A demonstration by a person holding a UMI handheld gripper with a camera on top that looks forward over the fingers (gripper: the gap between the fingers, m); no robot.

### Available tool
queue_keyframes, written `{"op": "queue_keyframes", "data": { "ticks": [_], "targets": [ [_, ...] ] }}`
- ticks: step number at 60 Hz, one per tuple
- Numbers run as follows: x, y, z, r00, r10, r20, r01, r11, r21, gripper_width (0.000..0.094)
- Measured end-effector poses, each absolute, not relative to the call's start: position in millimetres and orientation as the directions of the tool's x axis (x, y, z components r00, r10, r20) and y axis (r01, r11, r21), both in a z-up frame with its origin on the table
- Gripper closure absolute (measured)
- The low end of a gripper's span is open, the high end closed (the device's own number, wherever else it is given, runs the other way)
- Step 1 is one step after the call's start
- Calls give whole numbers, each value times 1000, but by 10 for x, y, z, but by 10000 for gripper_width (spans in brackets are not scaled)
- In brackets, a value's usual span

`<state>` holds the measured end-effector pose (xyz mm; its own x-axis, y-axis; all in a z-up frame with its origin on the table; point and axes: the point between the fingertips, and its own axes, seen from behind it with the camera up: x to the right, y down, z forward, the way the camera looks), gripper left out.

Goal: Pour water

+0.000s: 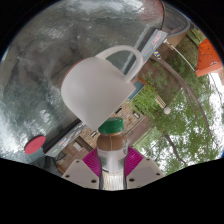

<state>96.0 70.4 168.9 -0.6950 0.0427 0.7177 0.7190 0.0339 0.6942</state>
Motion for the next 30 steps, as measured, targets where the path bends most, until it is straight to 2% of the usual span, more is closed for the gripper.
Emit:
{"op": "queue_keyframes", "data": {
  "ticks": [5,9,13,17,20,24,27,30],
  "targets": [
    [922,734,1766,-652,16,758,758,42,651,672],
    [917,672,1952,-512,-10,859,859,30,512,673],
    [956,770,2214,-238,-49,970,971,26,240,672],
    [1137,731,2421,146,-63,987,989,25,-145,671],
    [1258,689,2450,462,-35,886,886,49,-461,672],
    [1479,638,2377,797,18,604,602,57,-796,671],
    [1617,687,2086,939,38,340,339,49,-940,670],
    [1749,716,1910,991,66,115,113,31,-993,671]
  ]
}}
